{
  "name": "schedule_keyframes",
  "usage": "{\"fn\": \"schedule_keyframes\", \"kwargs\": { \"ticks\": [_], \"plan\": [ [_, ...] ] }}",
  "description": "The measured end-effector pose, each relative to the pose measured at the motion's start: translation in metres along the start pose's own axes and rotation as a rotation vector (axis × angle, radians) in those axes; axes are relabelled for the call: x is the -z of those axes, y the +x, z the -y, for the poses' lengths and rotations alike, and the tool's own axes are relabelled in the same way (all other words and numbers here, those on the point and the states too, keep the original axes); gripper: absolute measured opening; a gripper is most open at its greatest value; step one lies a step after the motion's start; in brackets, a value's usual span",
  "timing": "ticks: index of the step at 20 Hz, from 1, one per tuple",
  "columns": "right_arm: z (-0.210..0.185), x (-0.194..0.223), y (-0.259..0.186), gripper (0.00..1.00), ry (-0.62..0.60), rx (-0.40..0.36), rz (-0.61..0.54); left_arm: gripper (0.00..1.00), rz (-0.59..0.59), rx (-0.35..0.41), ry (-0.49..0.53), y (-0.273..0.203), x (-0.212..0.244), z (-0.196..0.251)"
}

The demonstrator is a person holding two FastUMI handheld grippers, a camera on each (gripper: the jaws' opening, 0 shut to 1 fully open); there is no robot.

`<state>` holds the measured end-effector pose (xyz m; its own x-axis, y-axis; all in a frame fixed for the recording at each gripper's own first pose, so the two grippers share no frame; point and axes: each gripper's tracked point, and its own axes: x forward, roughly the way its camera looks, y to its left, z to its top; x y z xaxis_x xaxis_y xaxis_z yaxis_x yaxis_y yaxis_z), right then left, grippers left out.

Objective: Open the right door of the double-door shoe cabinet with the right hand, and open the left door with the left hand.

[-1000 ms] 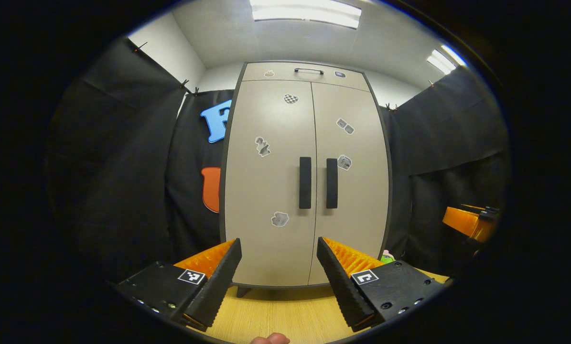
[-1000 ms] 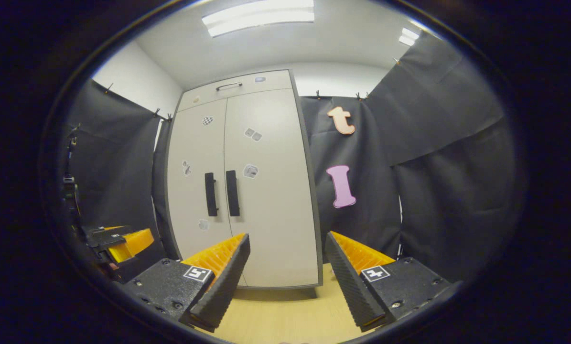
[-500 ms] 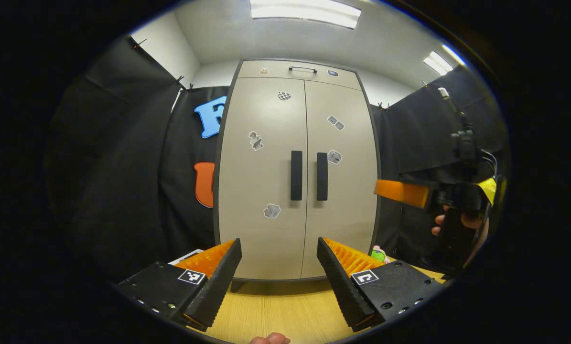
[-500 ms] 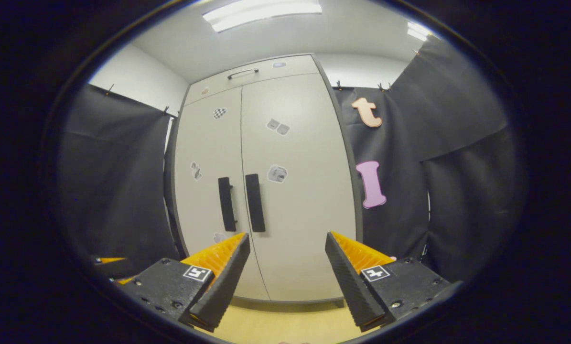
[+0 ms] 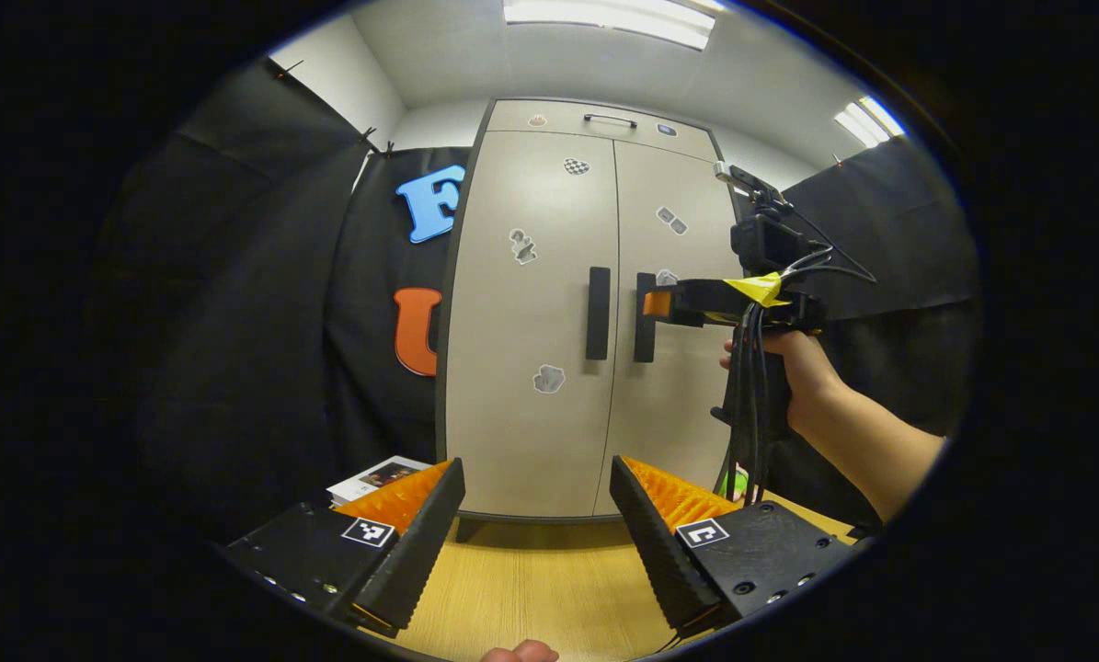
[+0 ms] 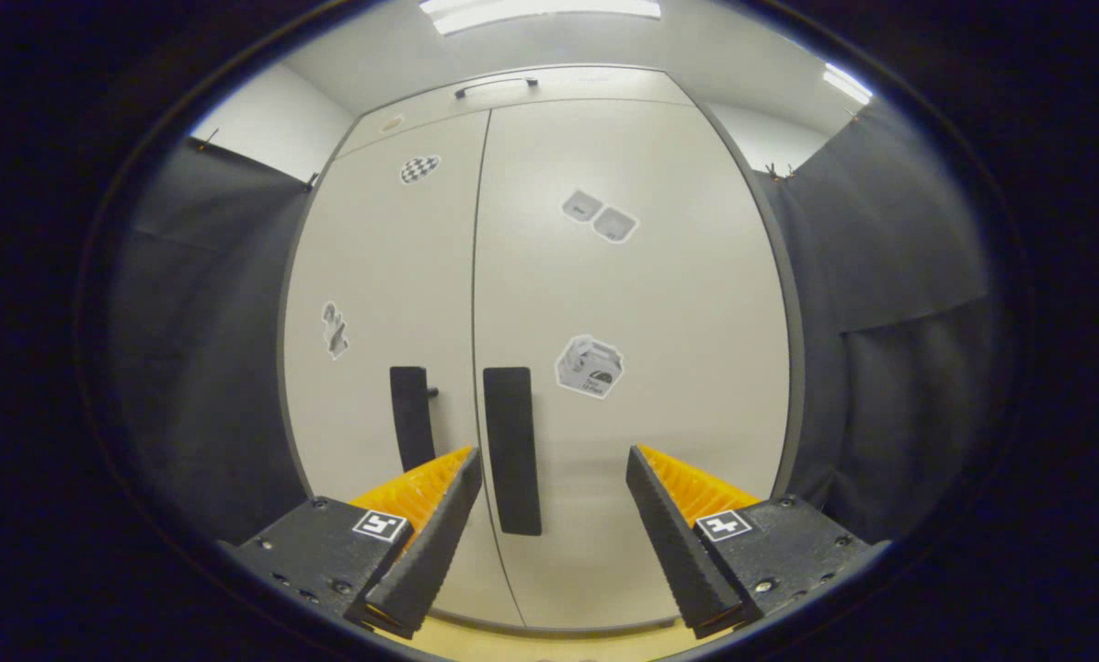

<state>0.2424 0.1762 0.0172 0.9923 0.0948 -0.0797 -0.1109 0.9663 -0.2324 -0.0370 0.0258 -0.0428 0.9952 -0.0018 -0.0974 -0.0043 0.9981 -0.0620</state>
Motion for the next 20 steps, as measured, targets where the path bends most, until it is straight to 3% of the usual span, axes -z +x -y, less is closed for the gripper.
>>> {"fn": "schedule_keyframes", "kwargs": {
  "ticks": [3,13,20],
  "plan": [
    [-0.001,0.002,0.015,0.99,-0.002,0.051,0.0,0.95,-0.005,-0.025,-0.013,-0.001,0.0,-0.011],
    [-0.012,0.014,0.047,0.96,-0.013,0.067,-0.054,0.95,-0.023,-0.043,-0.029,0.007,0.009,-0.027],
    [-0.01,0.009,0.047,0.94,-0.019,0.098,-0.018,0.95,-0.025,-0.042,-0.025,0.016,0.012,-0.029]
  ]
}}
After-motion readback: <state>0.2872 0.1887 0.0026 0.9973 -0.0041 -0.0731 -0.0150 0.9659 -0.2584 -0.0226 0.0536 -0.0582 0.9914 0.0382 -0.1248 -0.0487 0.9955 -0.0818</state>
